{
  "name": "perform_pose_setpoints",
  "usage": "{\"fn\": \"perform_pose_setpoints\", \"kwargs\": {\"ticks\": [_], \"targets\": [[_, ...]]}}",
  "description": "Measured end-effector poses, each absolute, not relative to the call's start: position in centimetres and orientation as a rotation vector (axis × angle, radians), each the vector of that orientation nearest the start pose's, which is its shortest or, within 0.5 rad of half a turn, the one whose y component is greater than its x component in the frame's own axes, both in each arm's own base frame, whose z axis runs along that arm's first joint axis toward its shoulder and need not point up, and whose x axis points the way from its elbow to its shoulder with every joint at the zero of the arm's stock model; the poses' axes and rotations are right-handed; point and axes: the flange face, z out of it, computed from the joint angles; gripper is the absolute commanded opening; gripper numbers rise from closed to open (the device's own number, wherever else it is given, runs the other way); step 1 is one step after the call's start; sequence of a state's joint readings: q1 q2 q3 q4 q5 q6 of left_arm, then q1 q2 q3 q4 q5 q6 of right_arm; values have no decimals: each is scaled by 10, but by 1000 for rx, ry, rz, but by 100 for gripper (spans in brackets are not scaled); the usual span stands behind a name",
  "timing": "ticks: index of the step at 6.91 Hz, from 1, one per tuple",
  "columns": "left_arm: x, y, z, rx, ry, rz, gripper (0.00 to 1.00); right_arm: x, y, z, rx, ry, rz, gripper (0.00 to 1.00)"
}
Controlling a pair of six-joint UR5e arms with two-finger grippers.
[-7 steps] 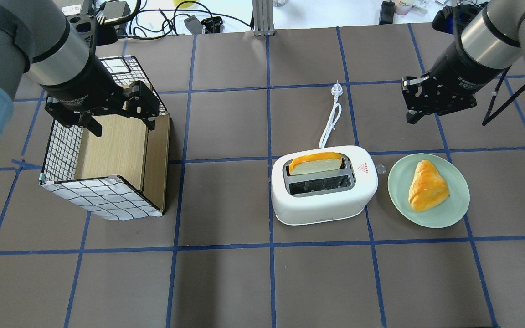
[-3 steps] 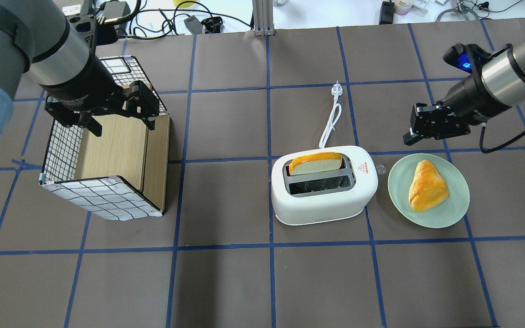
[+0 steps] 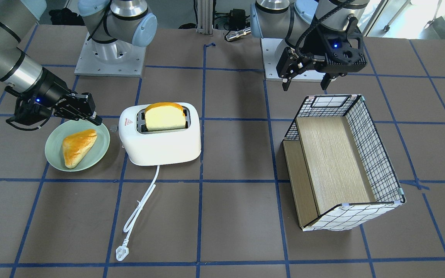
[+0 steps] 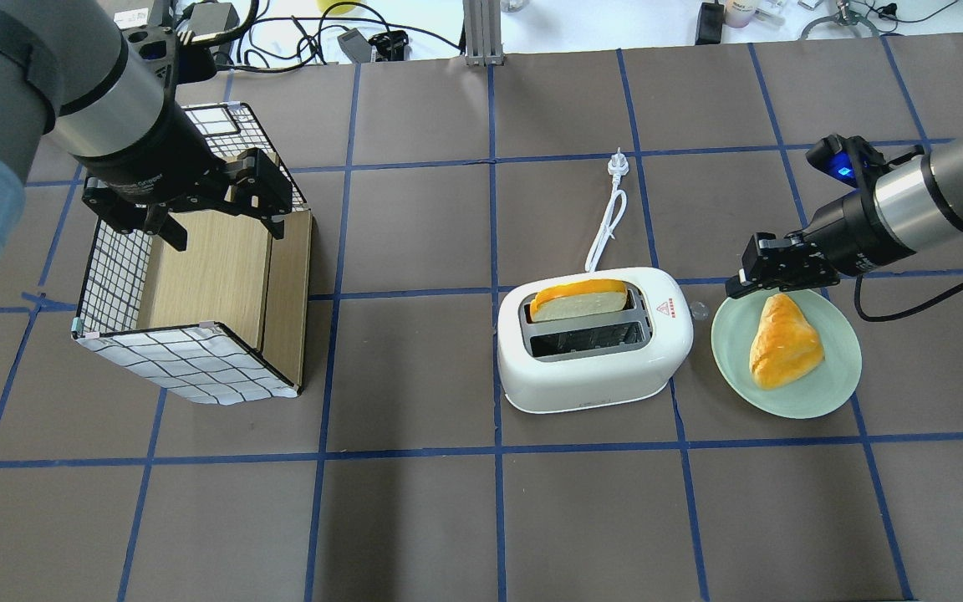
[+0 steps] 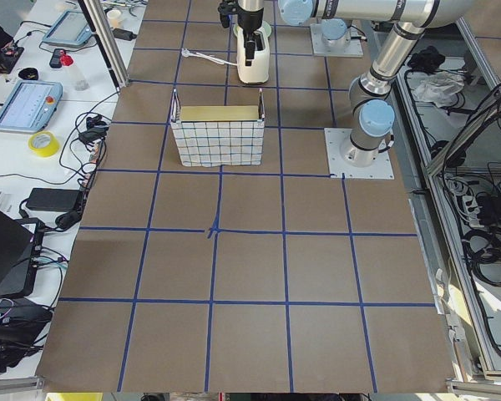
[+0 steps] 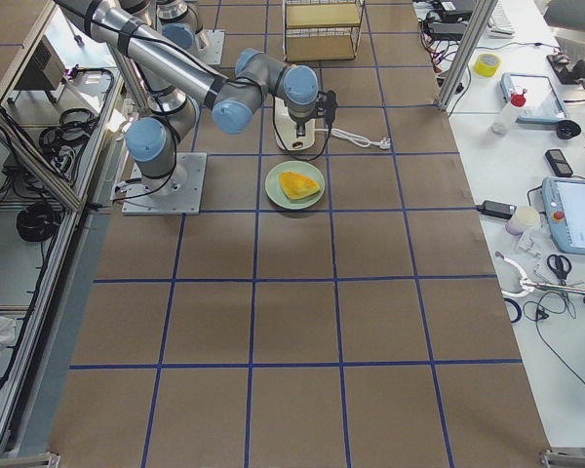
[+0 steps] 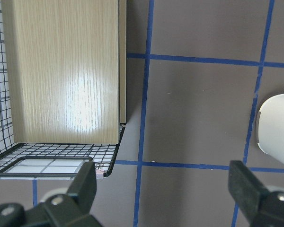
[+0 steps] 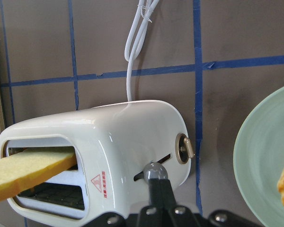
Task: Press toaster with right arm
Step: 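Press the toaster lever down with the right gripper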
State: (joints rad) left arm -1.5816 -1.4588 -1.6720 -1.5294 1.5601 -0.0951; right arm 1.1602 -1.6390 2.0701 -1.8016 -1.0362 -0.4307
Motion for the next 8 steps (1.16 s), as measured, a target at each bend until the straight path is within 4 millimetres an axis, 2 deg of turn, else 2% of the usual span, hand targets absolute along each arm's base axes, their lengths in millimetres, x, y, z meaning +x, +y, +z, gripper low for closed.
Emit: {"fn": "perform_pose_setpoints", "kwargs": {"ticks": [3, 8], "targets": [[-139, -448, 495, -133, 3152, -82, 100, 9, -452, 289, 25, 2506, -61, 0], [-139, -448, 495, -133, 3151, -82, 100, 9, -455, 267, 18, 2487, -25, 0]]}}
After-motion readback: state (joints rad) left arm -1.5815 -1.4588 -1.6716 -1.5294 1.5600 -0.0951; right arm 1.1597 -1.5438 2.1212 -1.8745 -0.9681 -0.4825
